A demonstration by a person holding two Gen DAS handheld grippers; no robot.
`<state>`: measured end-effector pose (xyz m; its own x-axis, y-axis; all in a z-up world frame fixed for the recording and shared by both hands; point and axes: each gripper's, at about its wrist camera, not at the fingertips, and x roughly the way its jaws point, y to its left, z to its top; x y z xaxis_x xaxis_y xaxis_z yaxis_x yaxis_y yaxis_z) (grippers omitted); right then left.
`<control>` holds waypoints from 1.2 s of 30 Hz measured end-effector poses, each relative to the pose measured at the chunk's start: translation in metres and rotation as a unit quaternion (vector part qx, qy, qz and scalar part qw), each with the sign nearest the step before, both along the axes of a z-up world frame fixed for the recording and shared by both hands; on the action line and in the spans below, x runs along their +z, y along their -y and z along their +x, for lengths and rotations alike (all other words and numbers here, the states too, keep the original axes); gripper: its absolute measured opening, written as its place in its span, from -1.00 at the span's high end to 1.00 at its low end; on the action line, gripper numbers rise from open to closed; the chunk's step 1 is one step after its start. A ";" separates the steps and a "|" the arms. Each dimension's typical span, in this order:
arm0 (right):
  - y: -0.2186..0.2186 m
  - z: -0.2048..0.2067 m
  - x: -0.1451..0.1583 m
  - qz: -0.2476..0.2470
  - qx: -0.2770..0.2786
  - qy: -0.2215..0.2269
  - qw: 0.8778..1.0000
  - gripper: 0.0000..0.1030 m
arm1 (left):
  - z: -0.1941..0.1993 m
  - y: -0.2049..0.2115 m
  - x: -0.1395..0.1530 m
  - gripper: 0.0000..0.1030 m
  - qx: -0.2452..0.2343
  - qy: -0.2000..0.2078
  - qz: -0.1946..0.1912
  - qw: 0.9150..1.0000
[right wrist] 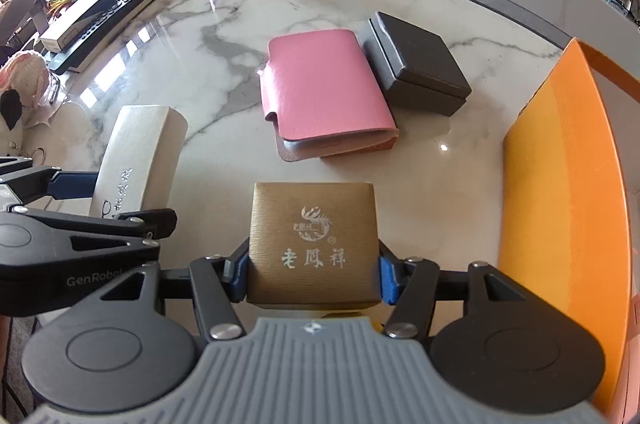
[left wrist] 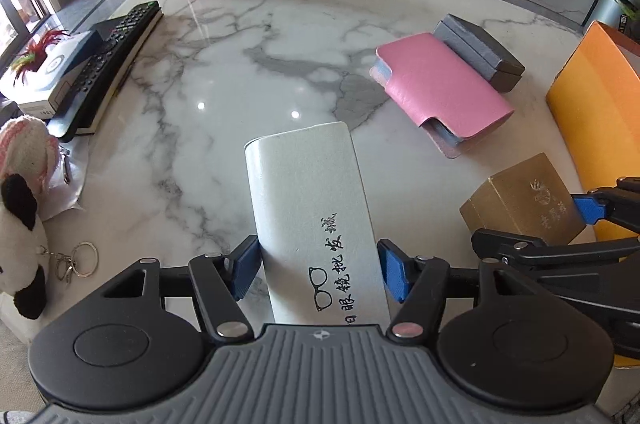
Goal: Organize objects
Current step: 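Close the left gripper on the white glasses case and lift it, then carry the gold box into the orange box and open the right gripper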
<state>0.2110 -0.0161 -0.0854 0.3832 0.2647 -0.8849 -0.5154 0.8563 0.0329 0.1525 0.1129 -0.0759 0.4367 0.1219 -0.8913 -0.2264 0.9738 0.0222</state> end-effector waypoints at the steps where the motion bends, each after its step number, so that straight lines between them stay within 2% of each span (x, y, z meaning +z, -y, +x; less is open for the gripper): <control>1: 0.000 -0.001 0.002 0.004 -0.002 -0.001 1.000 -0.17 | -0.001 0.001 0.003 -0.42 -0.002 0.003 0.006 1.000; 11: 0.005 -0.018 0.025 0.027 -0.006 0.013 1.000 -0.17 | -0.019 0.000 0.026 -0.41 0.012 0.016 -0.003 1.000; 15: 0.013 -0.029 0.040 0.045 -0.014 0.026 0.999 -0.17 | -0.028 0.009 0.046 -0.39 0.010 0.038 0.014 0.999; 20: 0.036 -0.038 0.062 0.085 -0.033 0.034 0.995 -0.17 | -0.034 0.027 0.073 -0.34 -0.002 0.064 0.022 0.998; 25: 0.063 -0.045 0.085 0.092 -0.040 0.053 0.994 -0.17 | -0.036 0.052 0.093 -0.27 -0.011 0.086 0.015 0.996; 32: 0.106 -0.051 0.106 0.091 -0.055 0.075 0.991 -0.17 | -0.033 0.088 0.103 -0.25 -0.033 0.108 0.002 0.994; 36: 0.126 -0.055 0.108 0.100 -0.066 0.079 0.990 -0.17 | -0.033 0.103 0.107 -0.25 -0.051 0.116 0.009 0.992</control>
